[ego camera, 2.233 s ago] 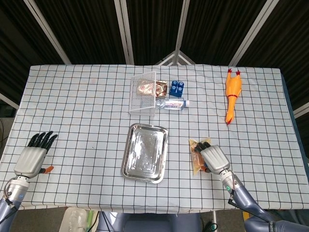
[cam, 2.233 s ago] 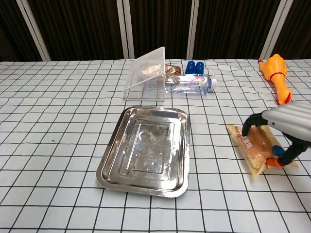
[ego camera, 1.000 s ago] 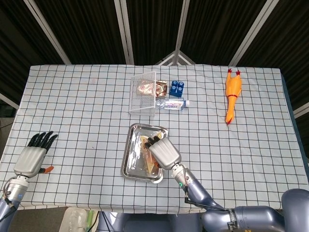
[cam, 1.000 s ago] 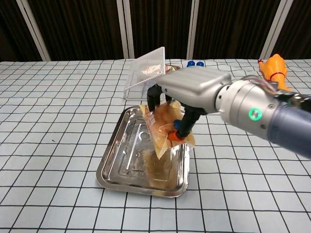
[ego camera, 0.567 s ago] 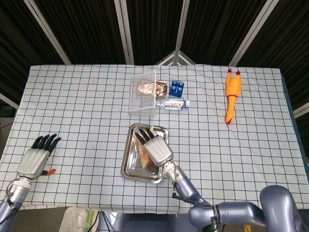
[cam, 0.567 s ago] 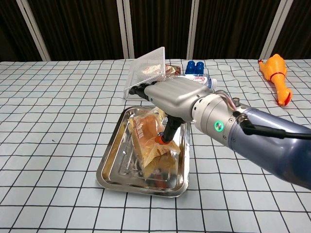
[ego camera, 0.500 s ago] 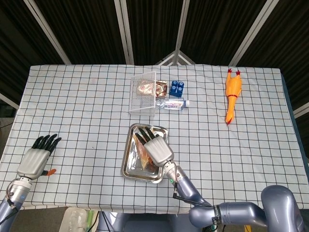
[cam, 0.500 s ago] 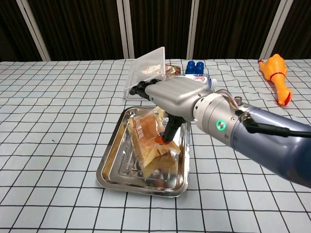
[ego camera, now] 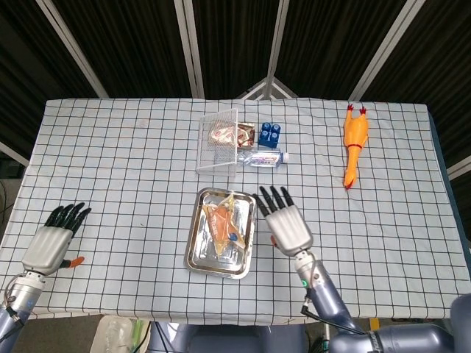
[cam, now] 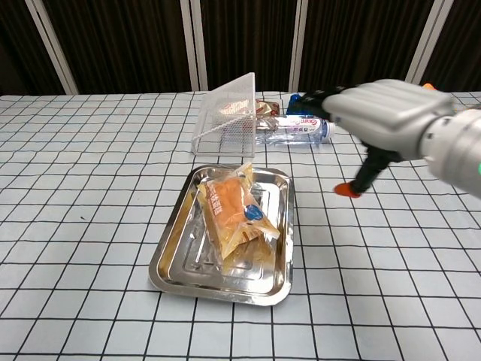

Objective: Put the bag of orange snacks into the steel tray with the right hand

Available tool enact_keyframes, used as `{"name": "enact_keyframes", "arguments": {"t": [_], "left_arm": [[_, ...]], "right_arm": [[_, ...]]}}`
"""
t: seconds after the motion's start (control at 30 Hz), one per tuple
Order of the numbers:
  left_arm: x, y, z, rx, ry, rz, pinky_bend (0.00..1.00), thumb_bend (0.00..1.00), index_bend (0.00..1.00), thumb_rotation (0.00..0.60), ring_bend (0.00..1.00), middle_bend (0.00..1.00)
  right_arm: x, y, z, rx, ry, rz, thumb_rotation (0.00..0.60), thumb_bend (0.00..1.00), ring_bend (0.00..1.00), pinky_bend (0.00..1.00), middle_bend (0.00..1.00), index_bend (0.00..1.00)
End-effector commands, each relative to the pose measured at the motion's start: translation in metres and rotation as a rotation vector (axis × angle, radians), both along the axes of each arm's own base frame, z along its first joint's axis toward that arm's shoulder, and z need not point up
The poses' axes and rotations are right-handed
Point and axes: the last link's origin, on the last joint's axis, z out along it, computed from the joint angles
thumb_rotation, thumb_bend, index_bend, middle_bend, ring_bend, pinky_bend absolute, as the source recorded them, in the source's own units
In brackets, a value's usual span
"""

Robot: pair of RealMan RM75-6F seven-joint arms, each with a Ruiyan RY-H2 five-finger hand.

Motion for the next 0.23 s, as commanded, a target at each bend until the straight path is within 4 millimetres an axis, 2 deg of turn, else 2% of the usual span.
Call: {"name": "enact_keyframes", "arguments": {"t": [0.03,0.13,0.23], "left_arm": [[0.004,-0.004,0.004,0.024,-0.025,-0.033,0.00,0.05,0.00,0.600,0.00,0.00],[0.009,-0.009,0.005,0.038,-0.049,-0.070,0.00,0.05,0.00,0.600,0.00,0.00],[0.016,-0.013,0.005,0.044,-0.087,-0.097,0.00,0.05,0.00,0.600,0.00,0.00]], "right_arm": [[-0.096,0.041,0.047,-0.139,0.055,-0.026,0.600,0.28,0.00,0.00,0.00,0.00],[-0.148,0.064,0.065,-0.178,0.022,-0.060,0.600,0.28,0.00,0.00,0.00,0.00],[-0.177,0.074,0.088,-0.266,-0.004,-0.102,0.600,0.28,0.00,0.00,0.00,0.00]]}}
